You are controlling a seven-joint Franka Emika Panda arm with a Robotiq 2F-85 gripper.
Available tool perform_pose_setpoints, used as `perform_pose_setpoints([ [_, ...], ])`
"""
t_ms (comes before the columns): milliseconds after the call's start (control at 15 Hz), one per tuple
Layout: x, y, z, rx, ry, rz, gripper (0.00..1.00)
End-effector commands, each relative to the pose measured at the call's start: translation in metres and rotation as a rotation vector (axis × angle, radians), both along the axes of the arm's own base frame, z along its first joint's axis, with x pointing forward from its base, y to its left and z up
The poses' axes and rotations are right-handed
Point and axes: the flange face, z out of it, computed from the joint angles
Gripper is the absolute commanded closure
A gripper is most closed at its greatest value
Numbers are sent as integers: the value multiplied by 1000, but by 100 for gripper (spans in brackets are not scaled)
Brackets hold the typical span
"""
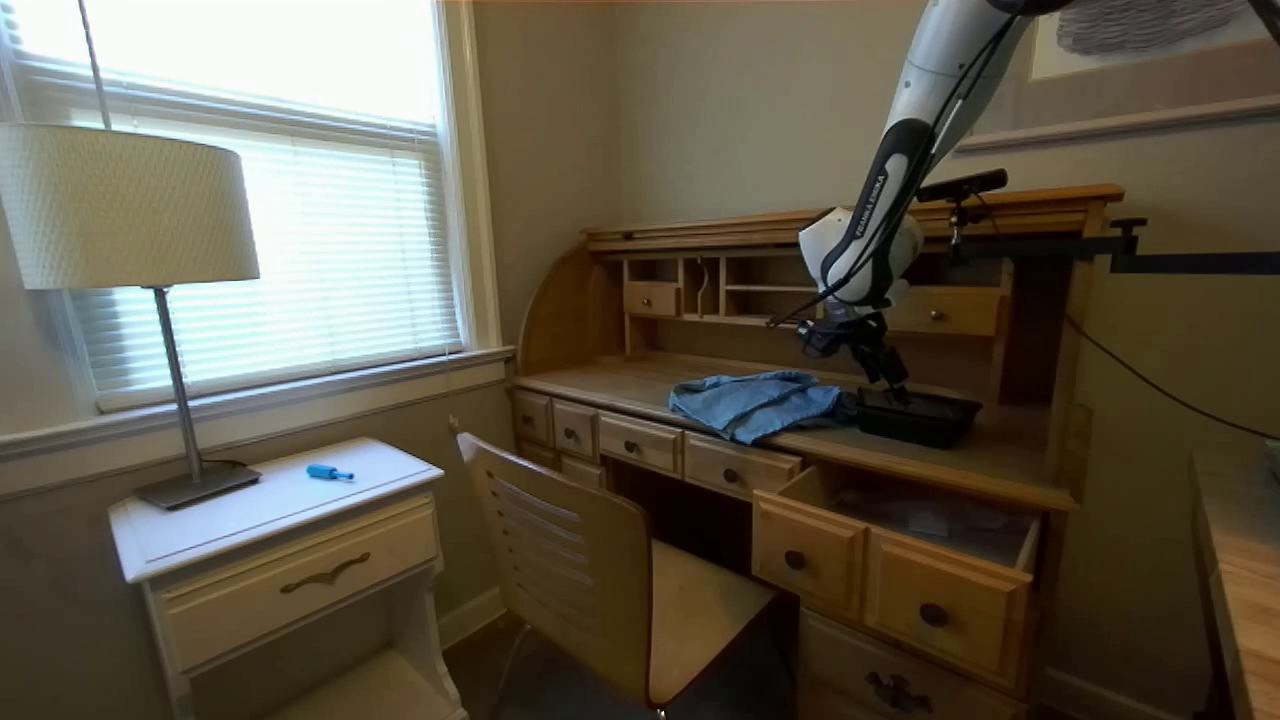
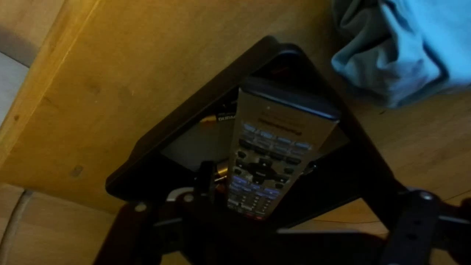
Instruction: Pick up the remote and put it in the open drawer
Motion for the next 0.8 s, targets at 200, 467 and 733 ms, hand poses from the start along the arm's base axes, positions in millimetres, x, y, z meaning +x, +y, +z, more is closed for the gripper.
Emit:
perform_pose_setpoints([
  [200,0,1,-15,-28,19,-69,0],
  [467,-5,0,-27,-14,65,-81,0],
  [733,-6,-1,-36,-21,74,-79,0],
])
